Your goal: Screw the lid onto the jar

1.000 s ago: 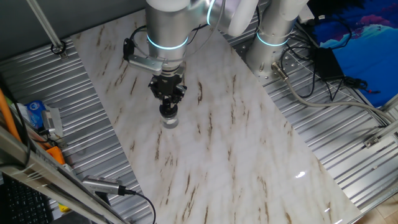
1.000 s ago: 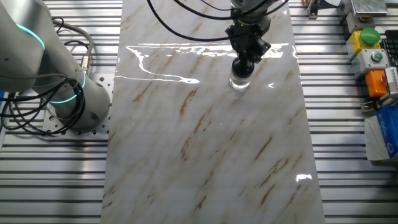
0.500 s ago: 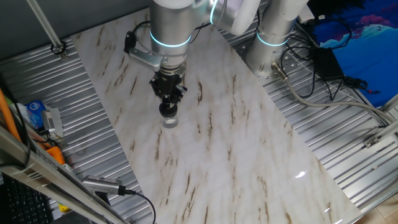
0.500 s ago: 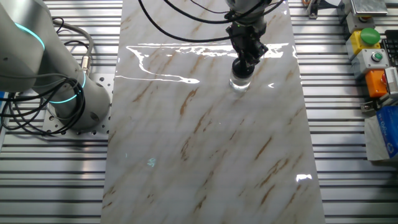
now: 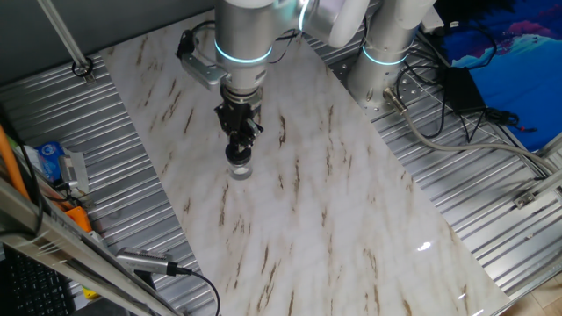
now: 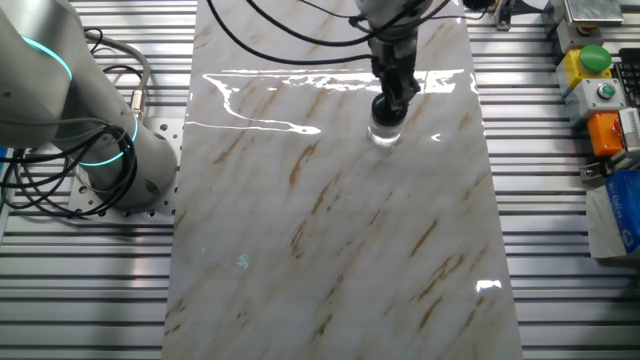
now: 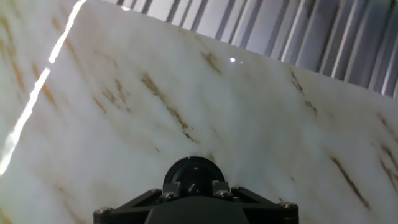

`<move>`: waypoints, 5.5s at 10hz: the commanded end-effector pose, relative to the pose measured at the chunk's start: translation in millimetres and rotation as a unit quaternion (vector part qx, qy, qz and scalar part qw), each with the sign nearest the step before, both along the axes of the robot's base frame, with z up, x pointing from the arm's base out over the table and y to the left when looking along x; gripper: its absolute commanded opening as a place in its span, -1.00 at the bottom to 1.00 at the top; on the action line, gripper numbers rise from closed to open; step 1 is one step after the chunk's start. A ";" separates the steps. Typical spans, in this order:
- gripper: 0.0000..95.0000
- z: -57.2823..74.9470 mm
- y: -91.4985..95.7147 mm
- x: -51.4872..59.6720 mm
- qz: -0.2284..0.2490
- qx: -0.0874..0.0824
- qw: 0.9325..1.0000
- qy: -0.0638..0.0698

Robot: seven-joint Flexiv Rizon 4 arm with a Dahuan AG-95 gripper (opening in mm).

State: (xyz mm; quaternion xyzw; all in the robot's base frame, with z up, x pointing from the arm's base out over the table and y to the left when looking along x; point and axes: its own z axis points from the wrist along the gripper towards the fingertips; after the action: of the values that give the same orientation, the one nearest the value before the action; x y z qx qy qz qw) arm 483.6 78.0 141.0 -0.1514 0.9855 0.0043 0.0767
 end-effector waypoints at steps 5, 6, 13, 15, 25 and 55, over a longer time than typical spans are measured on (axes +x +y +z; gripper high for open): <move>-1.00 0.3 -0.7 -0.2 -0.091 0.021 0.996 0.000; -1.00 0.2 -0.7 -0.2 -0.101 0.024 0.995 0.000; 0.20 0.0 -0.7 0.5 -0.019 -0.005 1.000 -0.002; 0.20 0.0 -0.7 0.7 0.032 -0.016 0.999 -0.003; 0.20 1.8 -0.5 -0.7 0.434 -0.040 0.900 0.027; -1.00 -1.8 -1.0 0.4 0.268 -0.018 0.962 0.046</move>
State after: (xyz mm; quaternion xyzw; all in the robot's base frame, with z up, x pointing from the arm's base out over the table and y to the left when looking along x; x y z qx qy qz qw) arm 483.1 77.0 141.2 -0.4651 0.8850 0.0105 0.0202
